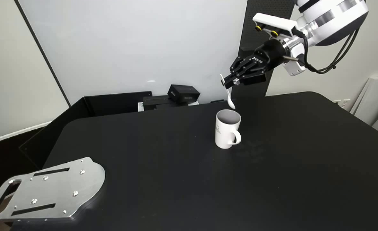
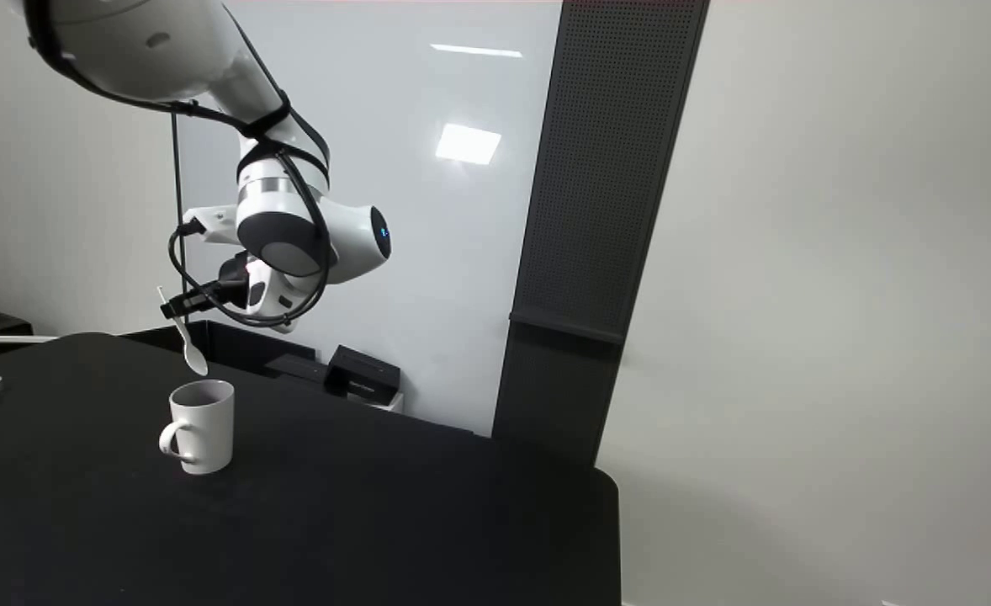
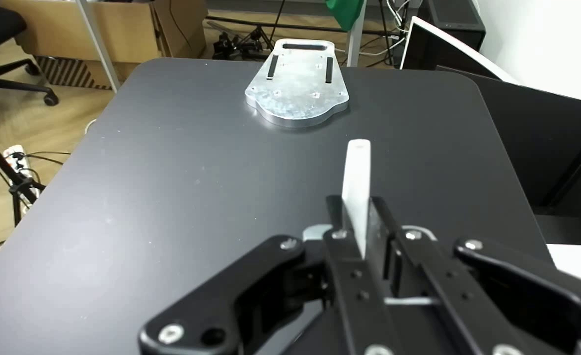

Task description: Put the spoon in the mug

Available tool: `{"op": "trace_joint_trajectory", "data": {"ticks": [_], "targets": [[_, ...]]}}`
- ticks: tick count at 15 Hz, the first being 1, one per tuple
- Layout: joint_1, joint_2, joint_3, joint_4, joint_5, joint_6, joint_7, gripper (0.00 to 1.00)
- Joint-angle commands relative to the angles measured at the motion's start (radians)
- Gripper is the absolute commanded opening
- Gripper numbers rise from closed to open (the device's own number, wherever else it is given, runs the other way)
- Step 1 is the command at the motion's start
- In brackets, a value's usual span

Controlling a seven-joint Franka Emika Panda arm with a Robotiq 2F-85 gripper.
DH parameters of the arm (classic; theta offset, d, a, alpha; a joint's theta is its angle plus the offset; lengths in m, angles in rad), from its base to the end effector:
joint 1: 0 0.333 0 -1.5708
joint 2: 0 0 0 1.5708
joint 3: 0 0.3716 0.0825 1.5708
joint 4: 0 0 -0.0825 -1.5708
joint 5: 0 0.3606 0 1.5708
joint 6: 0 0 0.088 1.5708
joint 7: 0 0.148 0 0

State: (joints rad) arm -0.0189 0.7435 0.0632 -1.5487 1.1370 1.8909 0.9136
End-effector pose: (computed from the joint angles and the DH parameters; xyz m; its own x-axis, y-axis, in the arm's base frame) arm 0.7008 0.1251 0.2581 0.0282 -0.4693 -0.8826 -0.9983 -0.0583 -0.0008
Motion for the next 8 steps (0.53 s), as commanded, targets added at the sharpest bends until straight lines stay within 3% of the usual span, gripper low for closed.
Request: {"op": "trace_joint_trajectory", "data": {"ticks": [1, 8], "targets": [[-0.006, 0.039, -0.007, 0.048, 0.04, -0.034, -0.022, 0.04], [-0.006, 0.101, -0.003, 0.09, 0.08, -0.04, -0.07, 0.04]]}}
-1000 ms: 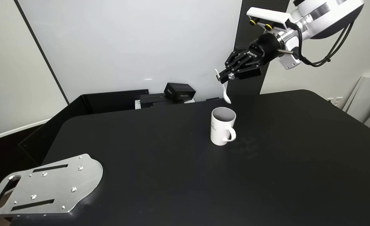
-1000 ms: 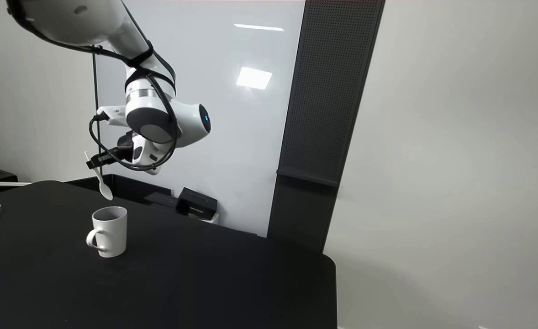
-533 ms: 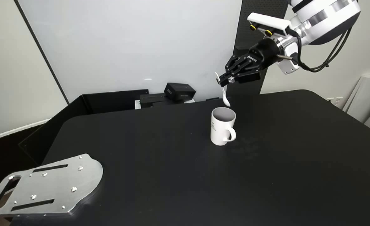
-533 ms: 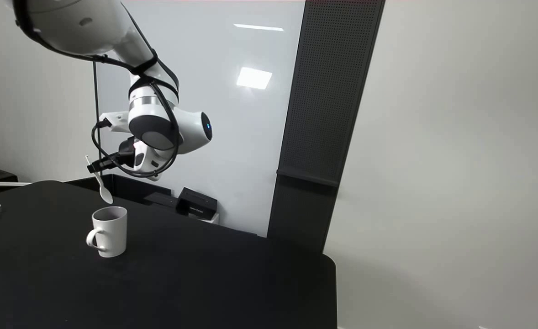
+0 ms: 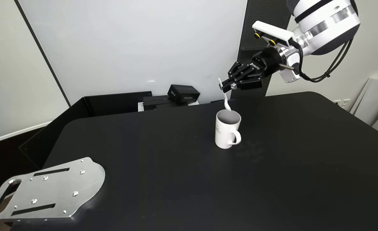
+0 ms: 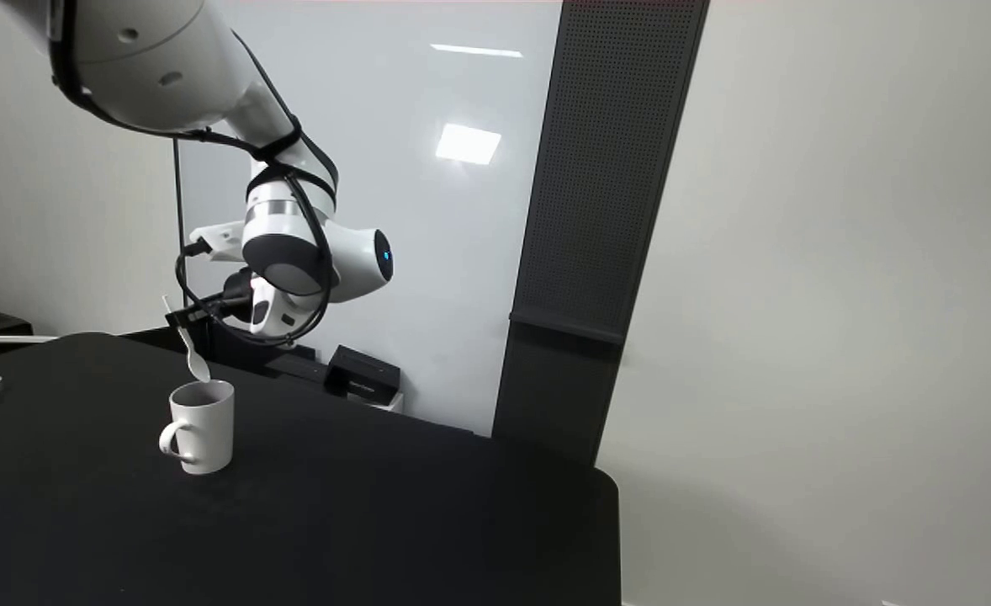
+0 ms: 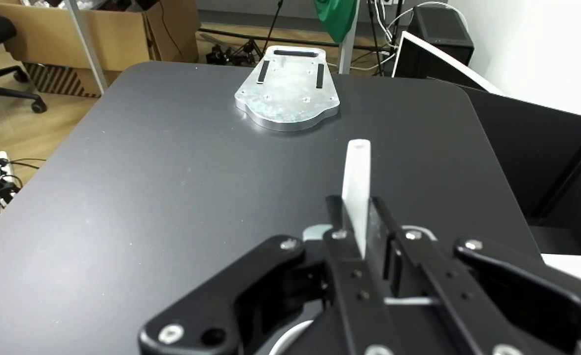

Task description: Put the spoon in the mug

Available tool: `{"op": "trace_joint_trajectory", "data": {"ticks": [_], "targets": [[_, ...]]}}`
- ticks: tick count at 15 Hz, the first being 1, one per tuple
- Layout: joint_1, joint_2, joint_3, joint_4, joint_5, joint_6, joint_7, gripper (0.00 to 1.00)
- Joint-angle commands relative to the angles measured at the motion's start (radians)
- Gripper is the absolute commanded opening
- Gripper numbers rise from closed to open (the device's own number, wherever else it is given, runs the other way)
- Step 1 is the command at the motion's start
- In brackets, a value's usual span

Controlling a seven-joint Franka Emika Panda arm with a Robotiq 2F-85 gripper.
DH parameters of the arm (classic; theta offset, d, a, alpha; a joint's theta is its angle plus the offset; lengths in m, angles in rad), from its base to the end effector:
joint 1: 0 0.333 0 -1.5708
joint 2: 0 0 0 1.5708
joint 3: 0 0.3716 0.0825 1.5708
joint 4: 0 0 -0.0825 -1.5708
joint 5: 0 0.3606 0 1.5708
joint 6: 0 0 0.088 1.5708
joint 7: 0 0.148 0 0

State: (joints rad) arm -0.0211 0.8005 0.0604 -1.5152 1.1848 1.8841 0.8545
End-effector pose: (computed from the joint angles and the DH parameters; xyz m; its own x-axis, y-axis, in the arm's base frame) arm 0.7089 0.1246 0.2349 0.0470 -0.4319 -0.9007 -0.9983 -0.0516 -0.0274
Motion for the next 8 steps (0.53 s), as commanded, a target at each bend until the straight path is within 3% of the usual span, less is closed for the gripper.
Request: {"op": "trace_joint_trajectory", "data": {"ticks": [1, 8], "targets": [[-0.004, 0.051, 0.0, 0.061, 0.035, -0.038, -0.017, 0.04], [-0.001, 0.097, -0.002, 0.083, 0.045, -0.06, -0.034, 0.04]]}}
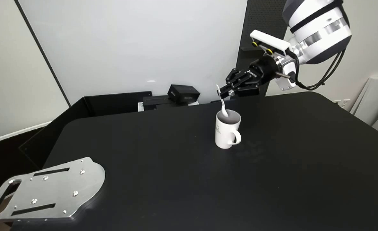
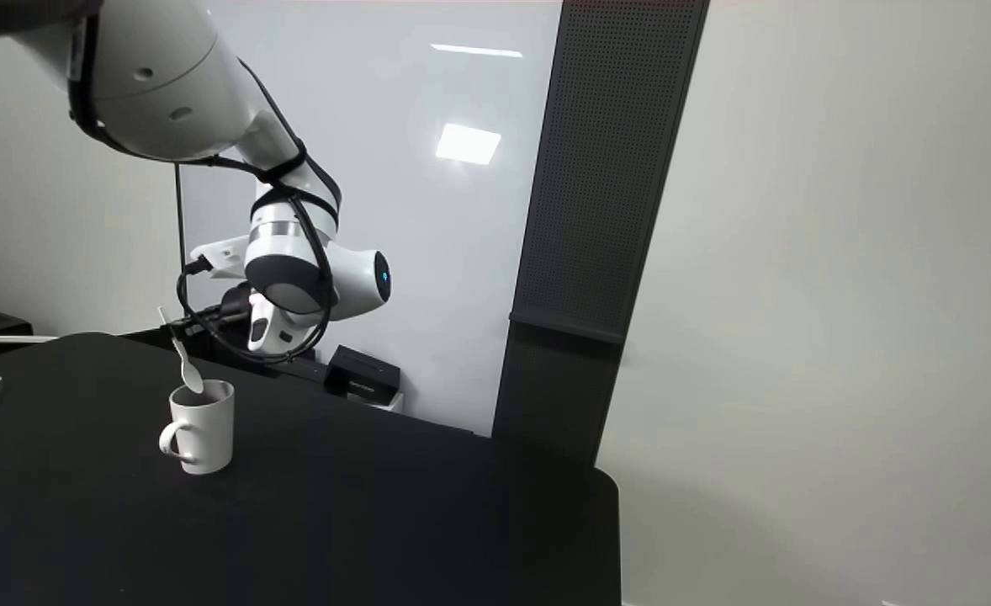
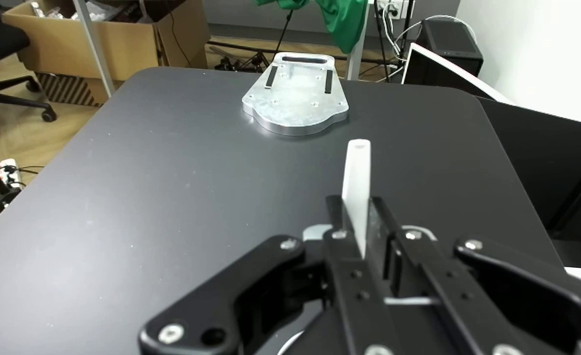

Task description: Put the spoon in the mug

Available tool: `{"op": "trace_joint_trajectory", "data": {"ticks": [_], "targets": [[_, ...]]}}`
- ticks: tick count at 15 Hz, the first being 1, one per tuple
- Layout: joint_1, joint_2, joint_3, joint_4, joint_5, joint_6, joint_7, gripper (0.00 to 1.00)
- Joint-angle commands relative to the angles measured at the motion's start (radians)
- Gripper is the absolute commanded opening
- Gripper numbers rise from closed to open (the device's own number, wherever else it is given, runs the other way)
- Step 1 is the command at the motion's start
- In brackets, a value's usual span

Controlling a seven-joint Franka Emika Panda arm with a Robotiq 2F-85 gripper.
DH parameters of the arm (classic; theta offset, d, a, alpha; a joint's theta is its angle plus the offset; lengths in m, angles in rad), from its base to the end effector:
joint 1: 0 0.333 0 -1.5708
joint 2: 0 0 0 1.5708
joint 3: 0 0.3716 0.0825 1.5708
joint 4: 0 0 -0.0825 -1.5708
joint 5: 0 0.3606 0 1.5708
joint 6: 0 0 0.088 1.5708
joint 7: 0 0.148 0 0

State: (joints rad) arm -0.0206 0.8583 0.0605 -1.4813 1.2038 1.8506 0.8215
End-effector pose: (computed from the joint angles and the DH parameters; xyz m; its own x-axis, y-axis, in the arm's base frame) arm 0.7102 0.1293 0.2103 0.0506 -0.3959 -0.9169 -0.9970 -0.0736 -0.0233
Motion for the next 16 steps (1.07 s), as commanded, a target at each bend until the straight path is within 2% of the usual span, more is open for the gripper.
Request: {"op": "trace_joint_trajectory", "data": {"ticks": [1, 10, 11, 13, 16], "targets": [[-0.001, 0.046, -0.003, 0.052, 0.025, -0.026, -0.001, 0.04], [0.01, 0.106, -0.003, 0.086, 0.031, -0.016, 0.014, 0.04], [0.012, 0.11, -0.003, 0.09, 0.031, -0.014, 0.017, 0.39], [0.02, 0.107, -0.005, 0.098, 0.026, -0.006, 0.024, 0.47], [0.035, 0.083, -0.009, 0.109, 0.015, 0.009, 0.033, 0.67]]}}
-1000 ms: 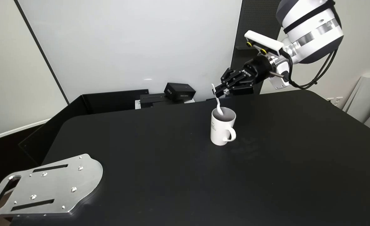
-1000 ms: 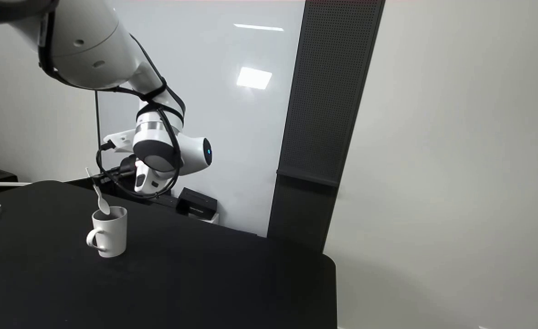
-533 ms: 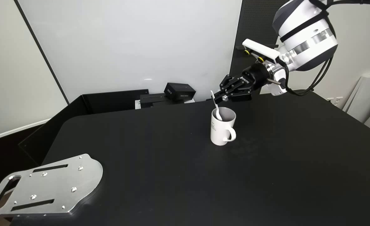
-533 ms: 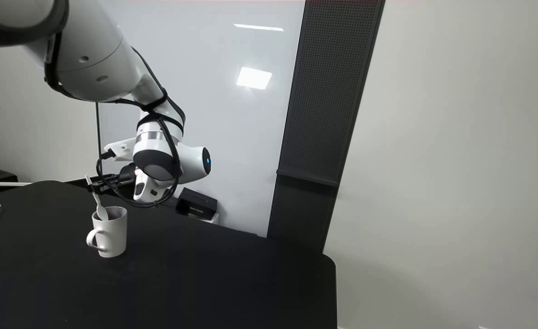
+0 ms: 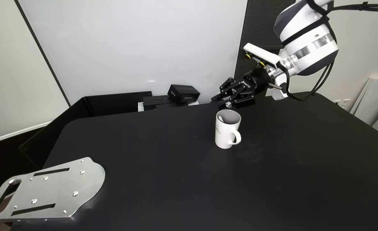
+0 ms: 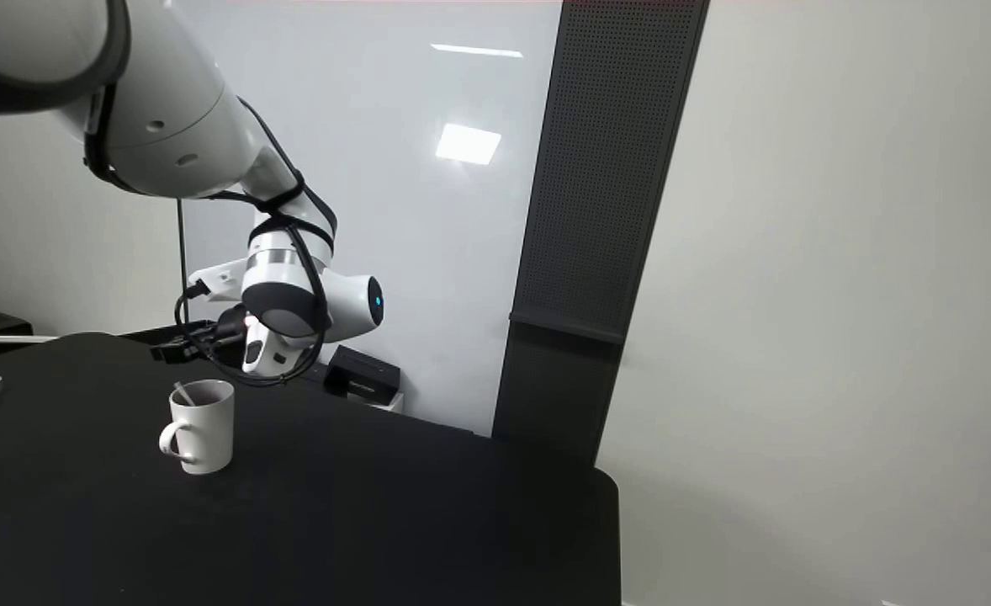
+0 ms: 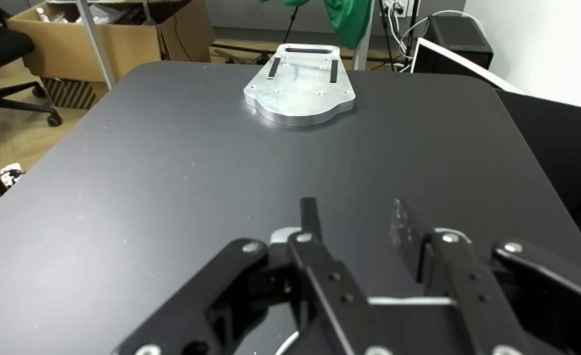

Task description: Put the spoon in the mug

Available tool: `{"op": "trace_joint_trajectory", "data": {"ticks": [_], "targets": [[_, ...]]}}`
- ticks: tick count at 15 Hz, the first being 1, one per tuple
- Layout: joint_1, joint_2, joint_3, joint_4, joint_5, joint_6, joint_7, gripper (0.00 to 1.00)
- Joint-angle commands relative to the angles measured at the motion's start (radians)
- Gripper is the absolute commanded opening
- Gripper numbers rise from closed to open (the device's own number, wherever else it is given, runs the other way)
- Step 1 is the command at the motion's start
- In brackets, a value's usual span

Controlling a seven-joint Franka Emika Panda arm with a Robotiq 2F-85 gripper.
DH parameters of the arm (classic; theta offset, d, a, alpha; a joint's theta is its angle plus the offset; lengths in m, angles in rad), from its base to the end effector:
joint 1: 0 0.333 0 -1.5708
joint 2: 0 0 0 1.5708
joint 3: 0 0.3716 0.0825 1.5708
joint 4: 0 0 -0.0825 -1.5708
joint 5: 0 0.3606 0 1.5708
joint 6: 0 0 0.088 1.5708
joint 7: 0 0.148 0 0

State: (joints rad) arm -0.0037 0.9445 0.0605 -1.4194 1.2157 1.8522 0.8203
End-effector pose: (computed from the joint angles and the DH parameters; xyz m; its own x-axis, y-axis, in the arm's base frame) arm 0.7162 0.1412 0.1729 0.0311 -0.3864 -0.9218 -0.9969 -0.0784 -0.0008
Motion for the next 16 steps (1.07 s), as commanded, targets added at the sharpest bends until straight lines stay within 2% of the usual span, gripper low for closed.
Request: {"op": "trace_joint_trajectory", "data": {"ticks": [1, 4, 5, 11, 12, 13, 16], "targets": [[0.026, -0.013, -0.012, 0.053, -0.003, 0.016, 0.038, 0.75], [0.045, -0.063, -0.018, 0.054, -0.02, 0.052, 0.034, 0.95], [0.05, -0.077, -0.019, 0.054, -0.024, 0.064, 0.033, 0.99], [0.08, -0.155, -0.038, 0.028, -0.097, 0.154, 0.033, 1.0], [0.079, -0.157, -0.039, 0.03, -0.116, 0.147, 0.05, 1.0], [0.06, -0.127, -0.014, 0.051, -0.092, 0.138, 0.009, 1.0], [0.06, -0.135, -0.017, 0.048, -0.108, 0.139, 0.015, 1.0]]}}
